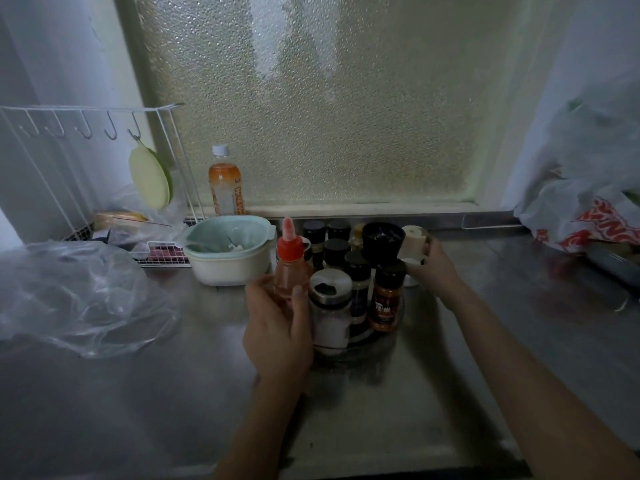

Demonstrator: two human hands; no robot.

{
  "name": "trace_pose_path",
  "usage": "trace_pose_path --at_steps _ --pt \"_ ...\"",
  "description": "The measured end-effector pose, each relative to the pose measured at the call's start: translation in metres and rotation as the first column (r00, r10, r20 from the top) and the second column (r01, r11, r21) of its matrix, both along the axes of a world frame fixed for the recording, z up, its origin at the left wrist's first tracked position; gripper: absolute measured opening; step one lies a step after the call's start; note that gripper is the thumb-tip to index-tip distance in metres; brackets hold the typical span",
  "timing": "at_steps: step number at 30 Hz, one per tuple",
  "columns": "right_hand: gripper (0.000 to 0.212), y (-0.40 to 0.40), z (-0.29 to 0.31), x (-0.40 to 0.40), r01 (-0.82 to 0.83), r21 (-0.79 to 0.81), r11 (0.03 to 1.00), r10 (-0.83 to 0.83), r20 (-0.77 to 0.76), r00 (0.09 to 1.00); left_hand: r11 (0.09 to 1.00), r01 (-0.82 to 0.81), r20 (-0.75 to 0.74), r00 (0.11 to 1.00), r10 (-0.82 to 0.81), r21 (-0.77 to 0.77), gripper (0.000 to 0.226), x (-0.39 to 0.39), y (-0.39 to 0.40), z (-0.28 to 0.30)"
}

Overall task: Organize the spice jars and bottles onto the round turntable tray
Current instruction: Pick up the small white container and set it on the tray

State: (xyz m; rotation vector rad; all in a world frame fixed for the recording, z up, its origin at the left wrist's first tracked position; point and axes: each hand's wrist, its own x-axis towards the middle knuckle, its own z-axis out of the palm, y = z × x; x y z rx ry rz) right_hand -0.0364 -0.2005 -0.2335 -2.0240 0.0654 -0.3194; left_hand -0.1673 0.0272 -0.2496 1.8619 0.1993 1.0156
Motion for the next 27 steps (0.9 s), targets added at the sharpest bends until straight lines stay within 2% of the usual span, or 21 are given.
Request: trace_pose_path --at_steps 2,5,8,11,14,18,23,27 --pt "0.062 0.002 -0.004 0.005 0.038 -0.035 0.999 -0.037 0.032 0.999 0.999 0.012 -0.015 1.0 -0.012 0.05 0.059 0.002 0.0 -0.002" --pt "0.052 0.001 0.004 -0.006 0.136 -0.091 0.987 -0.125 0.117 0.985 0.999 0.028 -0.047 0.999 -0.027 0.024 0.068 0.007 0.003 -0.001" --pt "0.053 -0.001 0.03 -0.039 0.263 0.021 0.965 -0.256 0.314 0.914 1.0 0.01 -0.059 0.998 -0.011 -0.009 0.068 0.01 0.004 0.0" --pt "0.048 -0.001 0.06 -0.092 0.279 0.089 0.956 -0.29 0.421 0.859 0.999 0.007 0.041 0.999 -0.005 -0.045 0.059 0.005 0.002 0.003" --pt "0.037 0.01 0.067 -0.13 0.164 0.058 0.985 -0.174 0.381 0.908 0.999 0.018 0.111 0.994 -0.023 0.046 0.052 0.001 0.003 0.004" --pt "0.036 0.038 0.052 -0.151 0.044 0.04 0.998 -0.055 0.329 0.943 0.98 0.183 0.061 0.982 -0.179 -0.075 0.06 0.011 0.009 0.001" --pt "0.047 0.062 0.04 -0.165 -0.015 0.045 0.999 0.002 0.289 0.957 0.939 0.313 0.007 0.949 -0.316 -0.14 0.047 0.026 0.022 -0.009" --pt "0.048 0.065 0.03 -0.168 -0.016 0.038 0.999 0.005 0.273 0.962 0.956 0.257 0.033 0.966 -0.255 -0.142 0.035 0.03 0.022 -0.006"
